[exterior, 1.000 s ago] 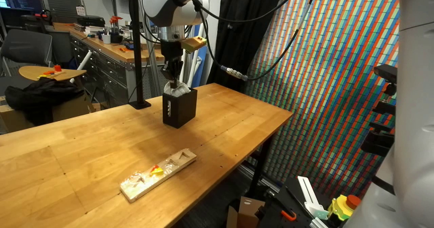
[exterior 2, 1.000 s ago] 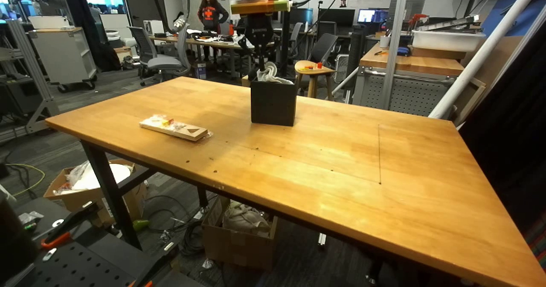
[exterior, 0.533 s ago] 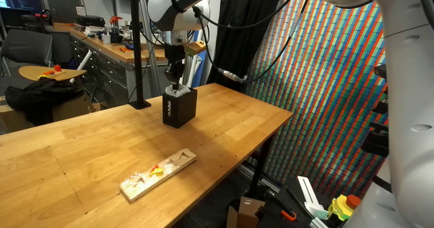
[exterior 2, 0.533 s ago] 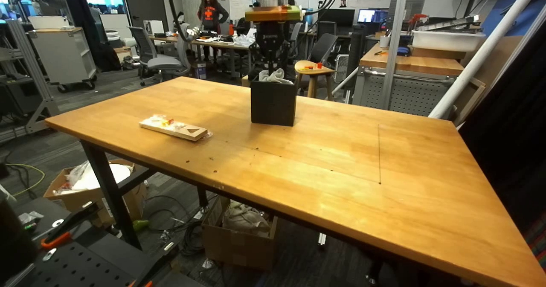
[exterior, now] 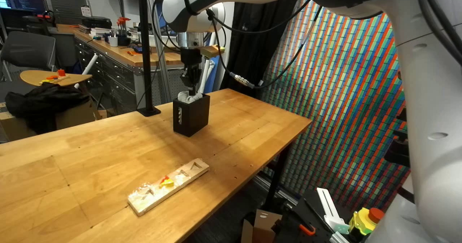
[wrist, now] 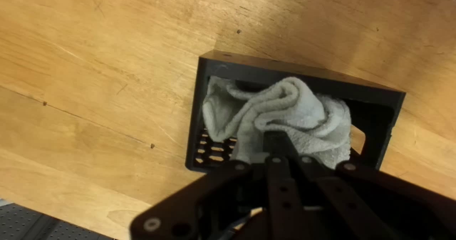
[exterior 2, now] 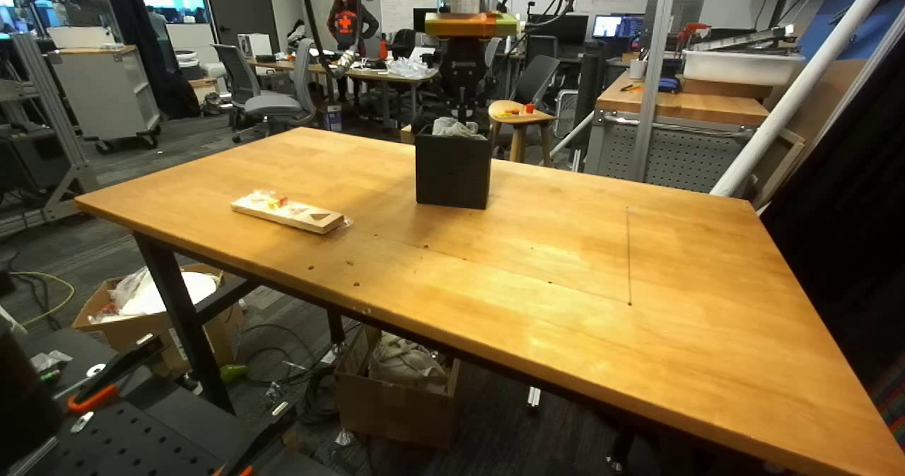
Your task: Place the white towel inside the black basket
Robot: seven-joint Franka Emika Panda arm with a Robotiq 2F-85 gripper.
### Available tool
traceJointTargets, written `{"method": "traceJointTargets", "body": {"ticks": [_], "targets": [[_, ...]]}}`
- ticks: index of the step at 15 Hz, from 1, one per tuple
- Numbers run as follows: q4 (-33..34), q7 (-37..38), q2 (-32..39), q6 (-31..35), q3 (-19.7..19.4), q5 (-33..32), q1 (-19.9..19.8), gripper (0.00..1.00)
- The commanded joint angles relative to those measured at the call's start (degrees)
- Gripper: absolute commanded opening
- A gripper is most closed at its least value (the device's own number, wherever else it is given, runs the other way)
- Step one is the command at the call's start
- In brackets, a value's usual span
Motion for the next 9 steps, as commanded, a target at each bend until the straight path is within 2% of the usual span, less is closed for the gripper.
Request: {"method": "traceJointTargets", "body": {"ticks": [1,9], "targets": [[5.98,-1.51,3.12,-4.52,0.41,1.73,-0.91,0.02],[8.86,-0.75,6.22,-7.66,1.07,4.74,-1.21,0.02]]}}
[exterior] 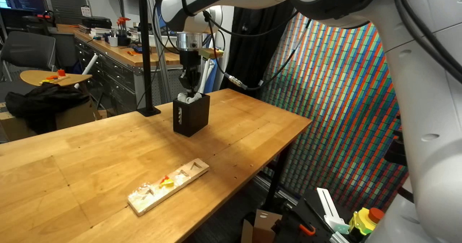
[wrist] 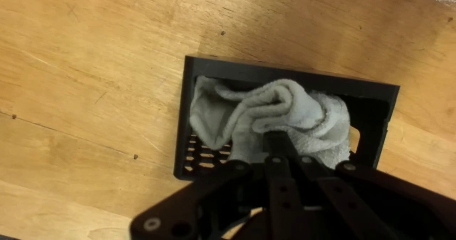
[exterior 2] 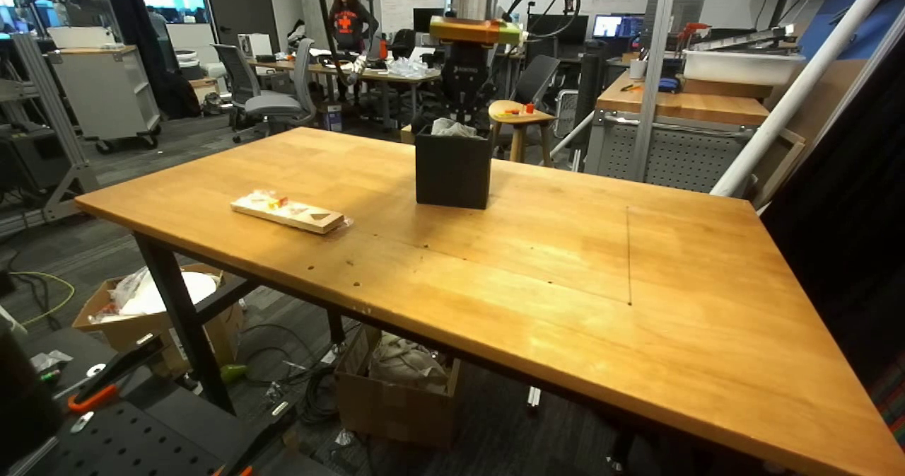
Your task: Place the white towel inside the black basket
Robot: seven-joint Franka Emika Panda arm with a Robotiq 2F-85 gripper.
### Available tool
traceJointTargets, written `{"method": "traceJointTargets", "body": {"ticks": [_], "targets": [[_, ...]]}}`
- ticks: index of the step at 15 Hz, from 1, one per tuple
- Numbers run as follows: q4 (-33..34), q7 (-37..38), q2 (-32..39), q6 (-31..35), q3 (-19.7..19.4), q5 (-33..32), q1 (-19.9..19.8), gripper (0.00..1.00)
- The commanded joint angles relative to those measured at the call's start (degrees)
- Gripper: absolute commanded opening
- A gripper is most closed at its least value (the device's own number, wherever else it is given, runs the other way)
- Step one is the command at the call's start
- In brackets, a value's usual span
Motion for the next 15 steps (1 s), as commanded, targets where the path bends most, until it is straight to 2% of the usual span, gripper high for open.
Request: {"method": "traceJointTargets", "body": {"ticks": [1,4,15], "targets": [[2.76,-0.7,2.6,-2.93,0.62,0.98,-0.29,0.02],[0.73,-0.39,3.32,-2.96,0.54,1.59,-0.98,0.02],[0.88,0.04,6.44,-1.38,0.95,4.05,-2.63,0.02]]}}
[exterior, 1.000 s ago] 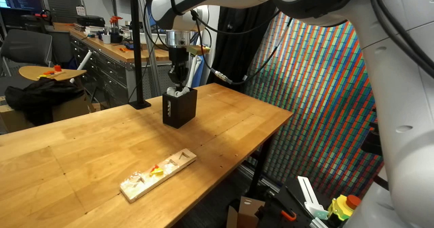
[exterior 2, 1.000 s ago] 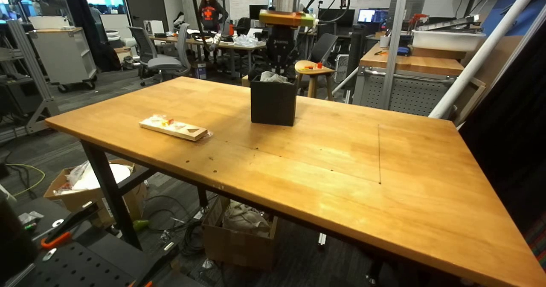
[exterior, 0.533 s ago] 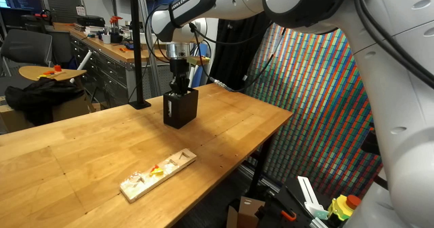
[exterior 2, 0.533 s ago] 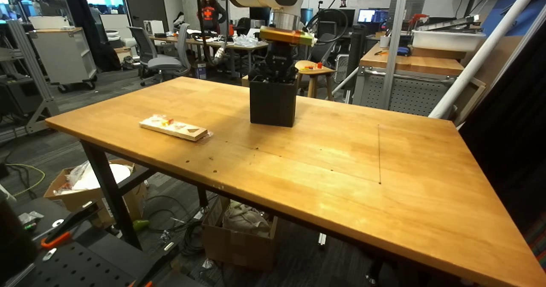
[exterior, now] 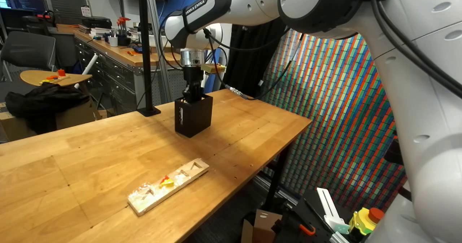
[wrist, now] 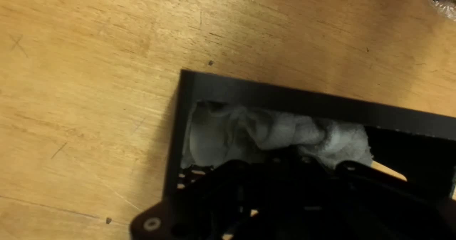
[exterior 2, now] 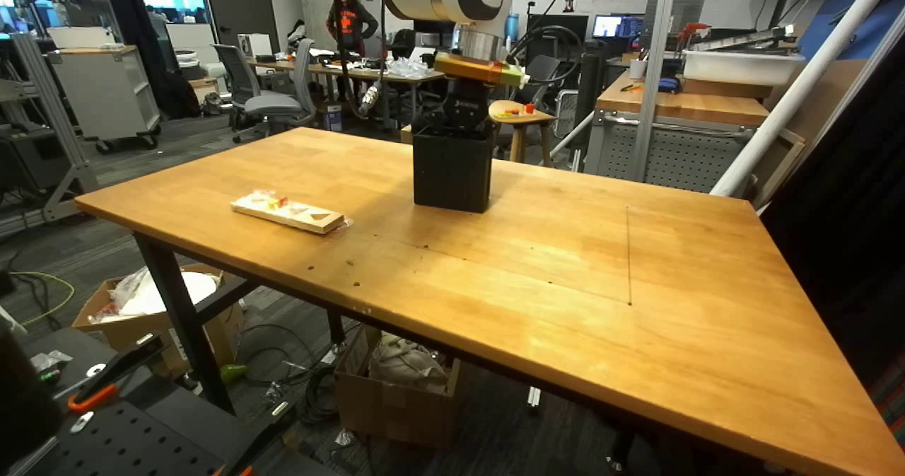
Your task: Place the white towel inside the black basket
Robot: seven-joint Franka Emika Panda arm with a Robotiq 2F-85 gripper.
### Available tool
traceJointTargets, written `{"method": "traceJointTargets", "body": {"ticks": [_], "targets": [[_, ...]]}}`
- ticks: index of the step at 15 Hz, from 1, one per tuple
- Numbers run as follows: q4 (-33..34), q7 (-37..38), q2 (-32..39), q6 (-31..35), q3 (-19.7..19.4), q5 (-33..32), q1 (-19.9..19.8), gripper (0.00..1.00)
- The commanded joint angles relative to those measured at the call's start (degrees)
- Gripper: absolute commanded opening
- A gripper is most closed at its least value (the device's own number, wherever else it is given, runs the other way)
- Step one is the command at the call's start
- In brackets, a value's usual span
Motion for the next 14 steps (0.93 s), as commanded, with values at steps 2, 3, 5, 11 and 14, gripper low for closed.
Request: {"method": "traceJointTargets", "body": {"ticks": [2,3,5,11,14], "targets": [[1.16,0.01,2.66,0.64,0.78,3.02,-1.38,0.02],[1.17,0.02,2.9,0.89,0.75,3.37,-1.5,0.02],[0.77,0.09,3.34,1.33,0.72,3.95,-1.77,0.02],[-4.25,1.01,-0.86,2.89,0.43,5.04,-1.7,0.02],[-7.71,2.03,-4.1,4.76,-0.06,4.21,-1.27,0.02]]}}
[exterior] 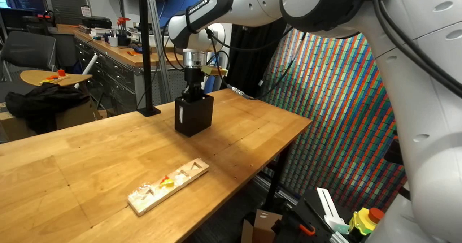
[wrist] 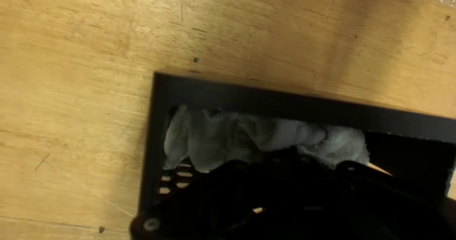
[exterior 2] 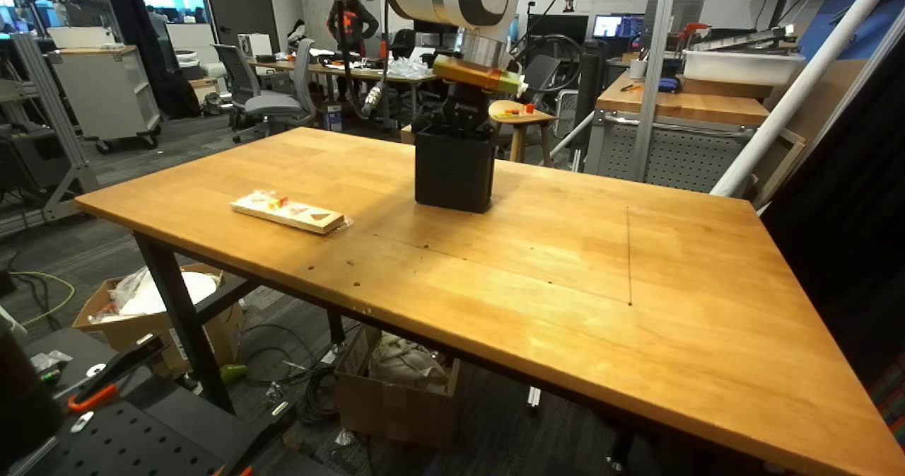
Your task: Place the white towel inside the black basket
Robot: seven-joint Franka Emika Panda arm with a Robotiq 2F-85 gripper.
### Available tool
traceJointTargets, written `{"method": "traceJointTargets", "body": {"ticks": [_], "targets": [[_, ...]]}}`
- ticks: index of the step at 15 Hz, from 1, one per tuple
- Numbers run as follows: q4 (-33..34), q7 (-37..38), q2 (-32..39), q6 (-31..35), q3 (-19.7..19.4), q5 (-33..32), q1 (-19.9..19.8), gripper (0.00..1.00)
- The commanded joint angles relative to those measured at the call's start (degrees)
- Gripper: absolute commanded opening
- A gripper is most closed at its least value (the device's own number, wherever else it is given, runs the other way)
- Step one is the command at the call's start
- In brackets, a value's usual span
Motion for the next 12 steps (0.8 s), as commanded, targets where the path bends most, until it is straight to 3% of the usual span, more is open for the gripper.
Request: {"method": "traceJointTargets", "body": {"ticks": [1,6,12], "targets": [[-7.42,1.33,-4.78,3.92,-0.2,0.16,-0.3,0.02],[-17.71,2.65,-12.27,9.84,-0.79,0.12,-0.01,0.02],[-34.6,1.51,-26.66,25.27,-0.87,5.23,-1.82,0.02]]}}
